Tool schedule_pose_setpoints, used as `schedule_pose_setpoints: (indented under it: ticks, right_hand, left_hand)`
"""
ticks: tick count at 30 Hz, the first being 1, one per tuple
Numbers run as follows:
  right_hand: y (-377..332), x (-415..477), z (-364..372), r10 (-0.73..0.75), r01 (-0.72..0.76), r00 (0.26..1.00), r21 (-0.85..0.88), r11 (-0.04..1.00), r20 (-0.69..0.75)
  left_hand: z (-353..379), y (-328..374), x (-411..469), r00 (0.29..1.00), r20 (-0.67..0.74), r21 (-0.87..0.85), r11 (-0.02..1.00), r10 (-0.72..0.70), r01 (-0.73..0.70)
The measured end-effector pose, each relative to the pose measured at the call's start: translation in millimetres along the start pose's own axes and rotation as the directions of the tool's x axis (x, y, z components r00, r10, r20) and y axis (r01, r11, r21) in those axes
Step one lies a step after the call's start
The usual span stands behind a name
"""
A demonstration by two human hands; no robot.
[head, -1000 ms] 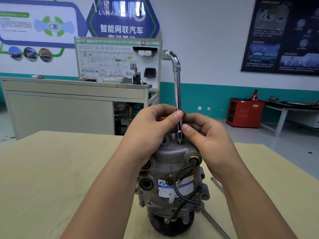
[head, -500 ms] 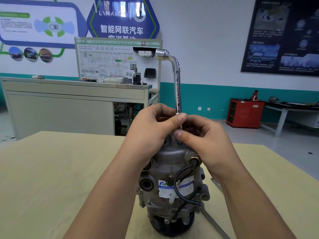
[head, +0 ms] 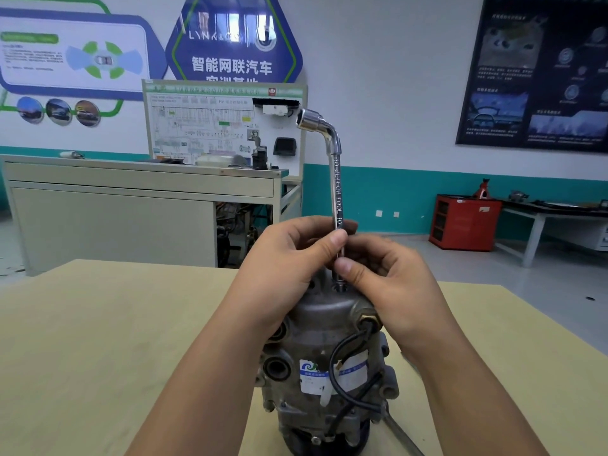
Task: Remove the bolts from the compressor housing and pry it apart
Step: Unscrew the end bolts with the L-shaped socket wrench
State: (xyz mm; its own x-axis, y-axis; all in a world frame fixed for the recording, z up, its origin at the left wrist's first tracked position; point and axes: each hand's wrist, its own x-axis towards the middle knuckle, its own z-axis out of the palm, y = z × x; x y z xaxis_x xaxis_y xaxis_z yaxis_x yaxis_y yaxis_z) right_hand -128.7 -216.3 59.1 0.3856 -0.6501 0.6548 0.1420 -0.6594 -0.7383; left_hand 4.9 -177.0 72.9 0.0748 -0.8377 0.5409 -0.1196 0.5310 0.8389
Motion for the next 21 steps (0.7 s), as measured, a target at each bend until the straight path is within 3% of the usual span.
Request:
schedule_pose_setpoints:
  ticks: [5,21]
  right_hand:
    - [0.0,-0.6,-0.7,0.011,-0.012,1.0,0.012,1.0,0.021]
    - [2.1,-1.5,2.7,0.01,-0.01,1.0,0.01,1.0,0.007]
  left_hand:
    - [-0.5,0.1,0.3,1.0,0.018,-0.061,0.998,-0.025,0.026]
    - [0.0,-0.2,0.6,0.999,-0.024,0.016,0.999,0.03,-0.03]
